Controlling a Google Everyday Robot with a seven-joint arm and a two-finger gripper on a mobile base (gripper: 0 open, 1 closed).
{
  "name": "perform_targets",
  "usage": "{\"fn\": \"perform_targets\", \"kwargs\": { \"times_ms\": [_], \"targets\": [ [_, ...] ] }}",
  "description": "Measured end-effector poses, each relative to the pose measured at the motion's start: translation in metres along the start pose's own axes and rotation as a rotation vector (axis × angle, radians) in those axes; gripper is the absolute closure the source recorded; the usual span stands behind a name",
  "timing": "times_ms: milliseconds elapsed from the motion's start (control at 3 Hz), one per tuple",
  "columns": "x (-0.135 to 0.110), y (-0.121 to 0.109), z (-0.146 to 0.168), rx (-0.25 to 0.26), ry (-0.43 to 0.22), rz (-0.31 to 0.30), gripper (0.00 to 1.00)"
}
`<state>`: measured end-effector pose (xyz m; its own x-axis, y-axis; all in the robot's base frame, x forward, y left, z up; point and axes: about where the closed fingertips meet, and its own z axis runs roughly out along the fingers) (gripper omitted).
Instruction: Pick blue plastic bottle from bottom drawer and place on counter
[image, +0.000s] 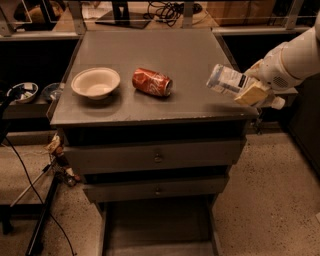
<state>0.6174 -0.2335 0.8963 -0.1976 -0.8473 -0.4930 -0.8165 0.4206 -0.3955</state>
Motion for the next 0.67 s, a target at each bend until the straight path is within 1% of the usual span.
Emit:
{"fn": "perform_targets", "kwargs": {
  "times_ms": [333,667],
  "targets": [
    [-0.011,-0.014,0.012,-0.034,0.011,0.03,1.0],
    [-0.019,-0.018,0.024,-0.08,0.018,0.052,1.0]
  ]
}}
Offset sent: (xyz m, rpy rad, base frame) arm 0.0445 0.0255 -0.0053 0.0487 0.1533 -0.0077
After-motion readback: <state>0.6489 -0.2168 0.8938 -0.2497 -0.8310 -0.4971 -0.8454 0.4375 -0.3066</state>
